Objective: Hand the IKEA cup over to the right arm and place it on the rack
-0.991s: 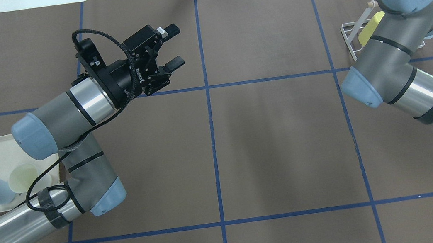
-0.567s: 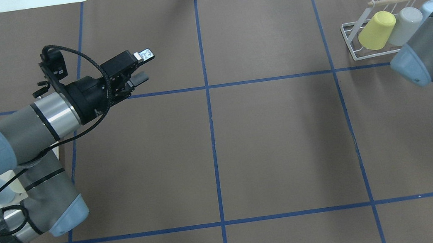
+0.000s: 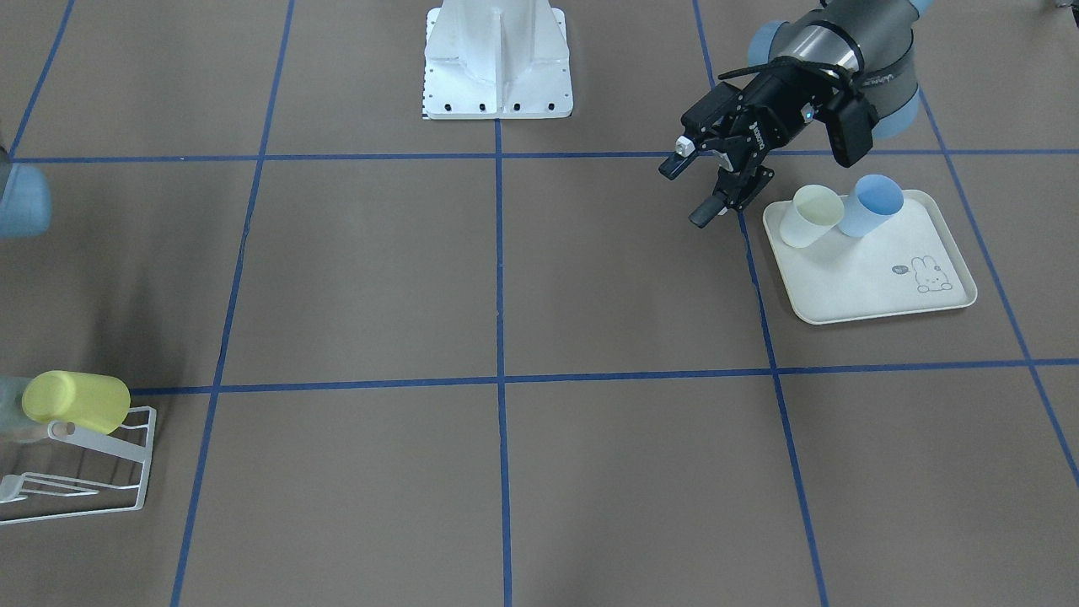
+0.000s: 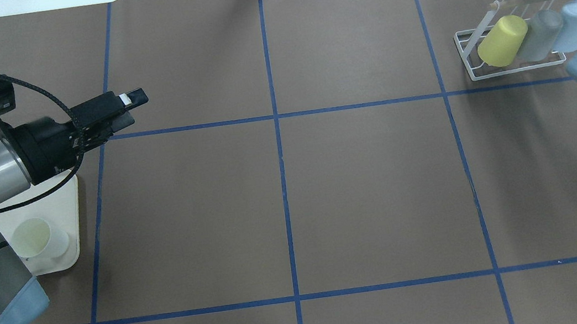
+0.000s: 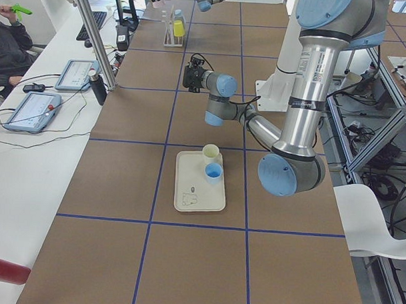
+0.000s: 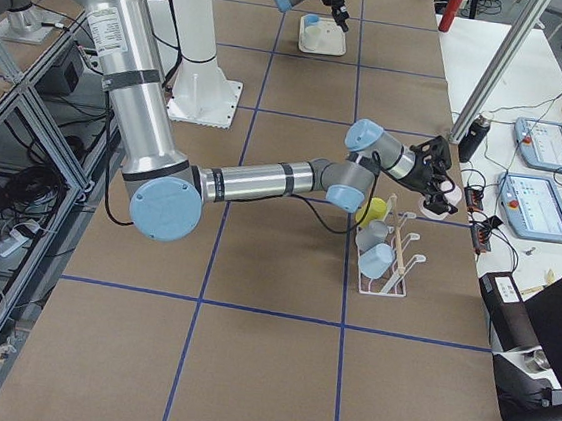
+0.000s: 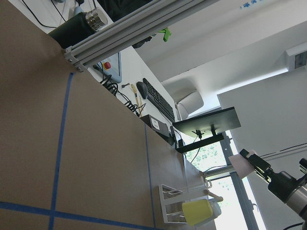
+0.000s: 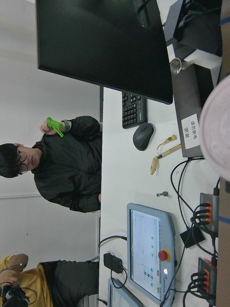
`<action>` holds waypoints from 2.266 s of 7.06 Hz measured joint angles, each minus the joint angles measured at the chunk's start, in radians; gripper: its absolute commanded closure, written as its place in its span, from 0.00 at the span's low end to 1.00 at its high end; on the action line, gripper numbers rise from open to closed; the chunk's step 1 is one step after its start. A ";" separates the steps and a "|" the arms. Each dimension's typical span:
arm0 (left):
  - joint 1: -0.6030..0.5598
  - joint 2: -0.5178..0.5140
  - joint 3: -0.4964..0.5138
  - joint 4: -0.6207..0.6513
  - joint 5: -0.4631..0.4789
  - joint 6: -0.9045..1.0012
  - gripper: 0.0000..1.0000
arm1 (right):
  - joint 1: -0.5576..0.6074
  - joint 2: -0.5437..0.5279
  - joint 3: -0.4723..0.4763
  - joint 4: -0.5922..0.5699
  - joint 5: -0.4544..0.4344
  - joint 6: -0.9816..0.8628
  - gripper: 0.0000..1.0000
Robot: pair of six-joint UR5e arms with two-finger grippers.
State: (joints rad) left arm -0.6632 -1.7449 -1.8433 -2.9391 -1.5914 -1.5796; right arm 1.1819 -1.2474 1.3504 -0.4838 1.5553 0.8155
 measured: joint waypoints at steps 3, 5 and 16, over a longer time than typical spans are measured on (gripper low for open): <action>-0.002 0.008 -0.001 0.000 -0.004 0.003 0.00 | 0.017 -0.016 -0.106 0.122 0.041 -0.044 1.00; -0.002 0.008 0.003 0.000 -0.005 0.003 0.00 | 0.033 -0.024 -0.136 0.147 0.066 -0.079 1.00; -0.001 0.010 0.010 -0.003 -0.005 0.002 0.00 | 0.035 -0.018 -0.199 0.150 0.077 -0.094 0.00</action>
State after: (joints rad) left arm -0.6642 -1.7350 -1.8331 -2.9422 -1.5969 -1.5781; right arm 1.2171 -1.2652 1.1518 -0.3338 1.6325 0.7212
